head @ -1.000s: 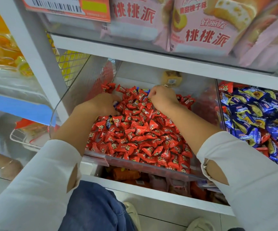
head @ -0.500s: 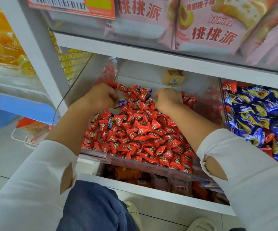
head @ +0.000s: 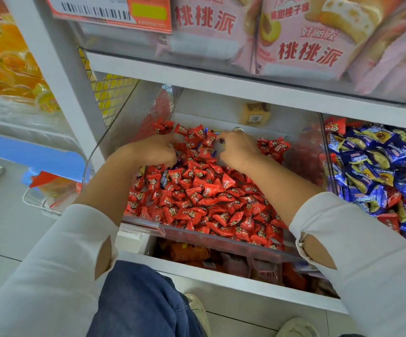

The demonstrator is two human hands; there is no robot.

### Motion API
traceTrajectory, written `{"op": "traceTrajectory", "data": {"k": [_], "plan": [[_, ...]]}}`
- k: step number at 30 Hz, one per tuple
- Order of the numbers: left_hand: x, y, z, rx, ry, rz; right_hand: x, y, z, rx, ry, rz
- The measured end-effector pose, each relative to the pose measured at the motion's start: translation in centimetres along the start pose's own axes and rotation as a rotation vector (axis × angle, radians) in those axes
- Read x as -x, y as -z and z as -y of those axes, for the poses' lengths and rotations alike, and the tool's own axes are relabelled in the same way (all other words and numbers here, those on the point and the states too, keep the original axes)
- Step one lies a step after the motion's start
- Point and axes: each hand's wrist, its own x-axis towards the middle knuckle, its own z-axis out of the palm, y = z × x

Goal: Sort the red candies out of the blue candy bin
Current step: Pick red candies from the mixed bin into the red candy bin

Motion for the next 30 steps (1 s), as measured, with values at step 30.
{"op": "traceTrajectory", "data": {"k": [30], "plan": [[2.9, 1.6, -0.1, -0.367, -0.108, -0.242, 0.2, -0.6, 1.1, 0.326, 0.17, 0.085]]}}
